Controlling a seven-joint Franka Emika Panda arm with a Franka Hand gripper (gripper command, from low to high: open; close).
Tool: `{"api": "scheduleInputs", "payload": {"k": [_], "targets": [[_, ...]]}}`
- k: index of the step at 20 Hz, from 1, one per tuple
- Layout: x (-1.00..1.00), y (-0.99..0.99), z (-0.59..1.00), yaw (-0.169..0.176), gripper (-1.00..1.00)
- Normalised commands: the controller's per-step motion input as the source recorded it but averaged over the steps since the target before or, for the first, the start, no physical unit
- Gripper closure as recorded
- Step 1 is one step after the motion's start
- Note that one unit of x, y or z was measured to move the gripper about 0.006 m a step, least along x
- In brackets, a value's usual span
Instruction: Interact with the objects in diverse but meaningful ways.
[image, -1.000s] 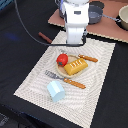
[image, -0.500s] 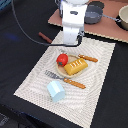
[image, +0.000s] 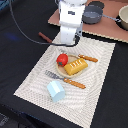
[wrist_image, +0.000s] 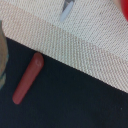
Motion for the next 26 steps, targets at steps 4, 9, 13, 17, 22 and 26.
{"api": "scheduleInputs", "payload": {"k": [4,9,13,17,22,26], "targets": [[-0.83,0.19,-0.23,-0.004,-1.00],[-0.77,0.18,-0.24,-0.016,-1.00],[-0.63,0.15,-0.25,-0.041,-1.00],[-0.61,0.14,-0.25,-0.045,-1.00],[-0.61,0.15,-0.25,-0.046,-1.00],[-0.58,0.14,-0.25,-0.054,-1.00]]}}
